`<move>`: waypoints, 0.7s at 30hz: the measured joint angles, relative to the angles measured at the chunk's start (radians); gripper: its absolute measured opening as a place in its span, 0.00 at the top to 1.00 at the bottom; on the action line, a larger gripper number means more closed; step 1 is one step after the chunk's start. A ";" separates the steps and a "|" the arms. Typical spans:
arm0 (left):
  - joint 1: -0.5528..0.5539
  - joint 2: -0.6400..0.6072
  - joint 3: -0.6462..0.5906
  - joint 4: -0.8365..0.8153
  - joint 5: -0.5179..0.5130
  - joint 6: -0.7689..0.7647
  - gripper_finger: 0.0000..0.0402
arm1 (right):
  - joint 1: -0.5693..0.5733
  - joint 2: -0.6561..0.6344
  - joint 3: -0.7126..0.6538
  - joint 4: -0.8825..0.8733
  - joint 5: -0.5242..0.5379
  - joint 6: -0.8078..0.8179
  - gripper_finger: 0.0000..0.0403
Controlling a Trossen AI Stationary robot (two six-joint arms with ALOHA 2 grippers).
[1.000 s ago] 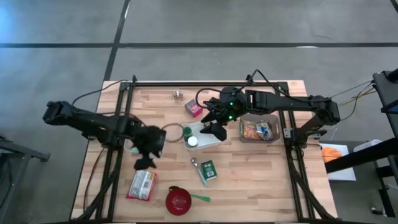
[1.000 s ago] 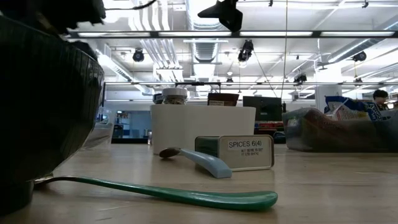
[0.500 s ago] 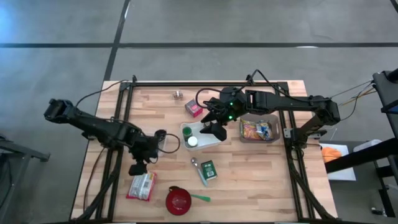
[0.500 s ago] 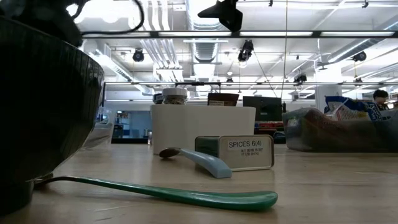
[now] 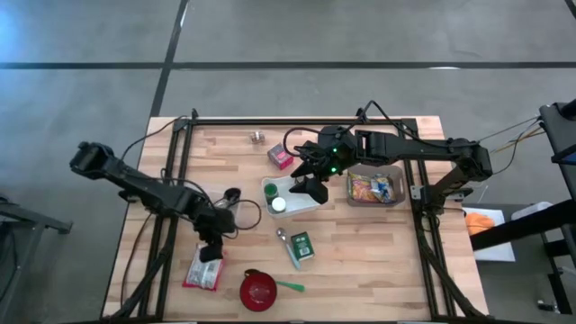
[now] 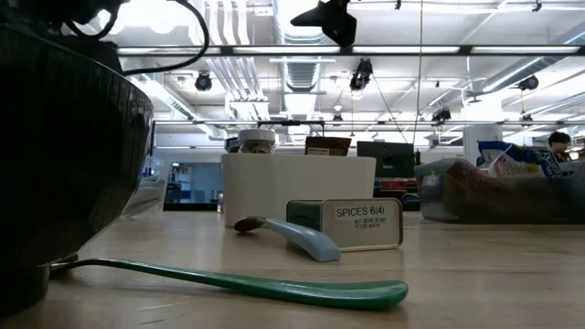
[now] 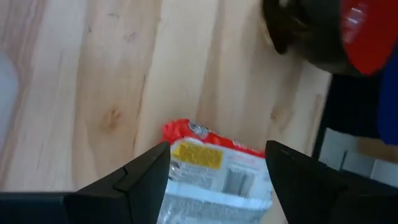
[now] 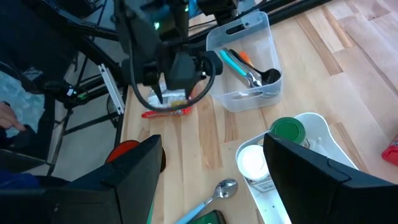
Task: Pick & Place Food Item
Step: Put the red noodle pack into the black bin
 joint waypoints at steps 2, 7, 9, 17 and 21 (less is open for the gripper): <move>0.000 0.051 0.020 -0.002 -0.008 -0.014 0.34 | 0.000 0.000 0.000 0.000 0.000 0.000 0.31; -0.012 0.133 0.071 -0.005 -0.049 0.035 0.34 | 0.000 0.000 0.000 0.000 0.000 0.000 0.31; -0.016 0.141 0.095 -0.012 -0.068 0.040 0.34 | 0.000 0.000 0.000 0.000 0.000 0.000 0.31; -0.017 0.105 0.157 -0.125 -0.083 0.059 0.35 | 0.000 0.000 0.000 0.000 0.000 0.000 0.31; -0.020 0.086 0.176 -0.156 -0.110 0.059 0.41 | 0.000 0.000 0.000 0.000 0.000 0.000 0.31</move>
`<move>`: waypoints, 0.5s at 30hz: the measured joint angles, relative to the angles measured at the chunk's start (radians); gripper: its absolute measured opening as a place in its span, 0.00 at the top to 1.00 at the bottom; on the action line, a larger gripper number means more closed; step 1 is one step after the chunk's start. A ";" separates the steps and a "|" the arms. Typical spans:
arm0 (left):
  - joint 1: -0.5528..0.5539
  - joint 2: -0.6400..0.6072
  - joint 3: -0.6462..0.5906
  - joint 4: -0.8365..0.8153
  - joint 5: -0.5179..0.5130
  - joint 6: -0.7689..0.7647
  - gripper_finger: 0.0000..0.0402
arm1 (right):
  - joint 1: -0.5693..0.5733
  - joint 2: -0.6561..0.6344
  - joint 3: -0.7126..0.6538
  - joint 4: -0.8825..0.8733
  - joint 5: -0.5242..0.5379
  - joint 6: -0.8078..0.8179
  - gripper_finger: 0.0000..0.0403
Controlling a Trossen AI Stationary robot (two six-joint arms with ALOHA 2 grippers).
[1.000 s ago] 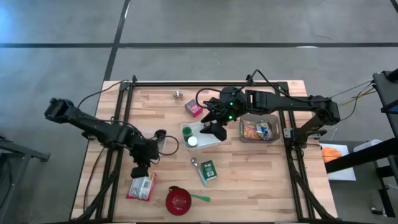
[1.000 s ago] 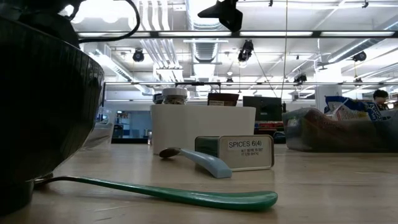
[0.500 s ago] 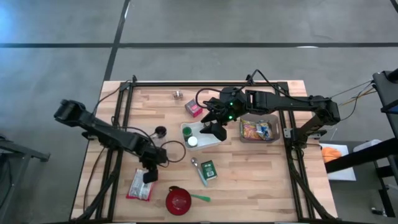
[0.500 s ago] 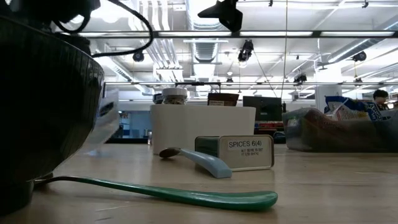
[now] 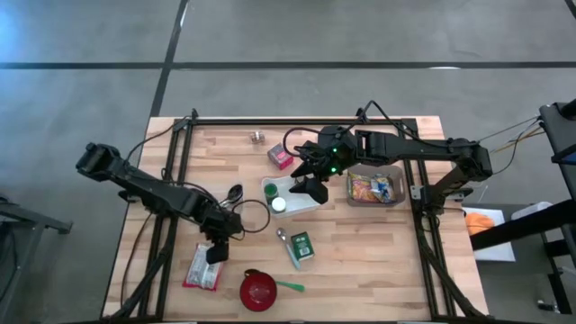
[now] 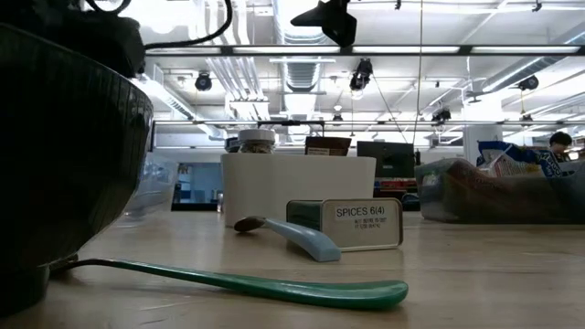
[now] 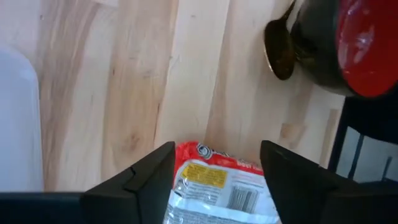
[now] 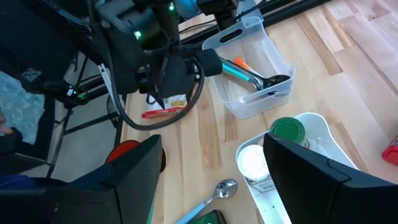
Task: Pick & Place Food Item
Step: Put the red noodle pack into the black bin
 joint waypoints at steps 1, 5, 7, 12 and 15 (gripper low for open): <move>-0.005 -0.002 0.004 -0.004 0.000 0.000 0.43 | 0.000 0.000 0.000 0.000 0.000 0.000 0.31; -0.057 -0.004 0.031 -0.004 0.000 0.026 0.53 | 0.000 0.000 0.000 0.000 0.000 0.000 0.31; -0.087 -0.004 0.040 -0.016 -0.014 0.026 0.56 | 0.000 0.000 0.000 0.000 0.000 0.000 0.31; -0.111 -0.004 0.041 -0.034 -0.032 -0.128 0.58 | 0.000 0.000 -0.001 0.000 0.000 0.000 0.31; -0.111 0.015 0.031 -0.031 -0.008 -0.237 0.52 | 0.000 0.000 -0.001 0.001 0.000 0.000 0.31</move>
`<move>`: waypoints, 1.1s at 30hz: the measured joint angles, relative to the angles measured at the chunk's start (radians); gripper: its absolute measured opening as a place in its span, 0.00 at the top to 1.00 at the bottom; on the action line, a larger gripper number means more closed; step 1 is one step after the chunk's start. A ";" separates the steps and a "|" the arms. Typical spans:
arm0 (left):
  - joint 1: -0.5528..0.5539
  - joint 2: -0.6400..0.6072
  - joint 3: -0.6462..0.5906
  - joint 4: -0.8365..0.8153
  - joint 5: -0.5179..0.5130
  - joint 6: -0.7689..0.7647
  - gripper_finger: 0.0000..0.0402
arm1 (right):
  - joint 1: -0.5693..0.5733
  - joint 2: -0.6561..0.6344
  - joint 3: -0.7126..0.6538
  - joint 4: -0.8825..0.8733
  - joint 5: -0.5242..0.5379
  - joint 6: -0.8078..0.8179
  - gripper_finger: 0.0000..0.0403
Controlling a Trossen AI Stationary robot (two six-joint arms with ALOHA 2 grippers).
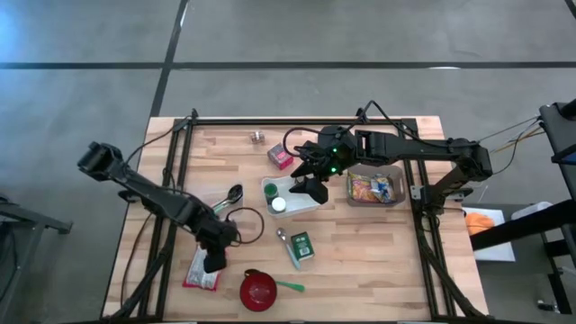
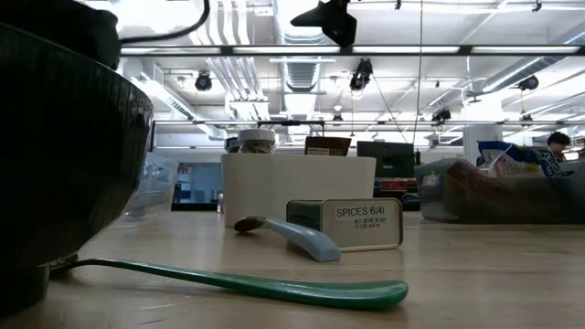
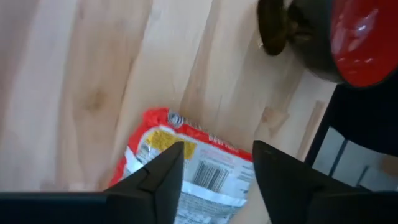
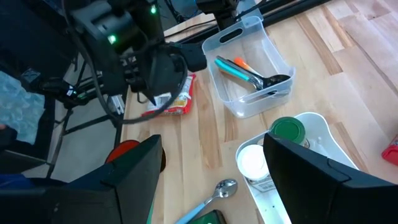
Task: Pick & Place Food Item
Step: Put the red noodle pack into the black bin
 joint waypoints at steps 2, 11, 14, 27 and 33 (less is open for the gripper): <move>-0.007 0.018 -0.004 0.005 0.019 -0.025 0.46 | 0.000 0.000 0.000 0.000 0.000 0.000 0.31; -0.035 0.069 -0.004 0.042 -0.034 -0.060 0.30 | 0.000 0.000 -0.001 0.000 0.000 0.000 0.31; -0.036 0.073 -0.005 0.042 -0.085 -0.080 0.30 | 0.000 0.000 -0.001 0.000 0.000 0.000 0.31; -0.050 0.223 0.002 0.037 -0.088 -0.111 0.30 | 0.000 0.000 -0.002 0.000 0.000 0.000 0.31; -0.050 0.230 0.001 0.034 -0.088 -0.131 0.32 | 0.000 0.000 -0.002 0.000 0.000 0.000 0.31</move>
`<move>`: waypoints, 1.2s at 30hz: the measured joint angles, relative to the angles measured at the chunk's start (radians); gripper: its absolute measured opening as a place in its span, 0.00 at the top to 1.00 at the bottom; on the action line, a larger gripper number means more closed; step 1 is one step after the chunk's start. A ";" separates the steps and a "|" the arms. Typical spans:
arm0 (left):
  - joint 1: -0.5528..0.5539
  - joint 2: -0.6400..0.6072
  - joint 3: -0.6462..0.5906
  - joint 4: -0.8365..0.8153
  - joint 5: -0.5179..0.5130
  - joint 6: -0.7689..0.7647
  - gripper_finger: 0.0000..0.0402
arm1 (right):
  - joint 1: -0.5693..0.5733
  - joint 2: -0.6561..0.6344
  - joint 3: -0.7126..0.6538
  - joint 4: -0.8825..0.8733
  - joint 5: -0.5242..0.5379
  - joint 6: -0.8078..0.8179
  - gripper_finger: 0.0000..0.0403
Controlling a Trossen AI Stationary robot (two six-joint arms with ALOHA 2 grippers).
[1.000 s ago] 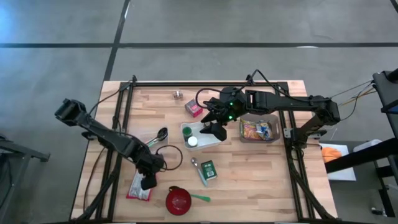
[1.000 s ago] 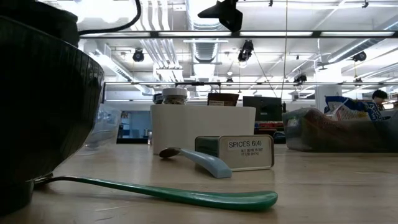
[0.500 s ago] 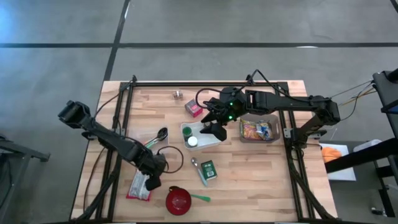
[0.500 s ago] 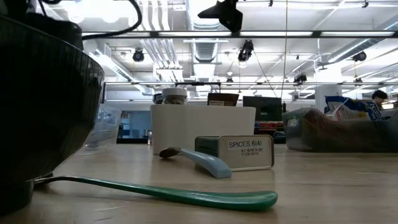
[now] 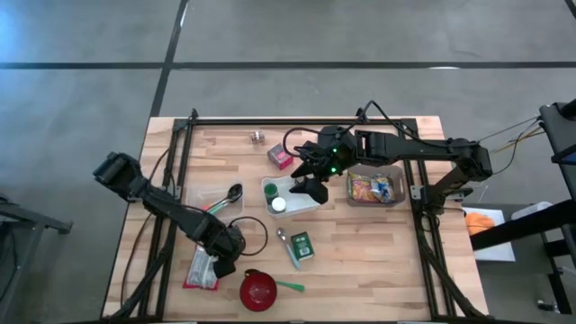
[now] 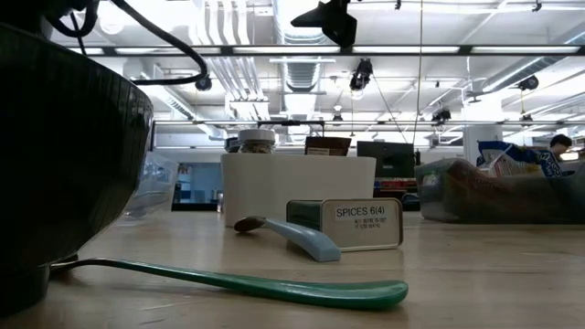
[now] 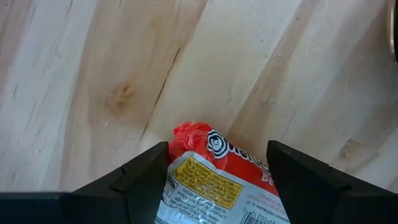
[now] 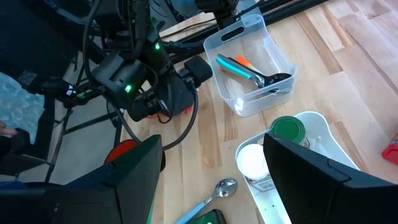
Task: Pick & Place Food Item
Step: Put the red noodle pack into the black bin
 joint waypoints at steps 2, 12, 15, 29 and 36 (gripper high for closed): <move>0.000 0.000 0.000 0.000 0.000 0.000 0.36 | 0.000 0.000 0.000 0.000 0.000 0.000 0.31; 0.000 0.000 -0.005 0.003 0.001 0.015 0.72 | 0.000 0.000 0.000 0.000 0.000 0.000 0.31; 0.000 0.000 -0.013 0.001 0.009 0.020 0.79 | 0.000 0.000 0.000 0.000 0.000 0.000 0.31; 0.000 -0.021 -0.008 0.003 0.095 -0.015 1.00 | 0.000 0.000 0.000 0.000 0.000 0.000 0.31; 0.000 -0.122 0.045 0.003 0.063 -0.026 1.00 | 0.000 0.000 0.000 0.000 0.000 0.000 0.31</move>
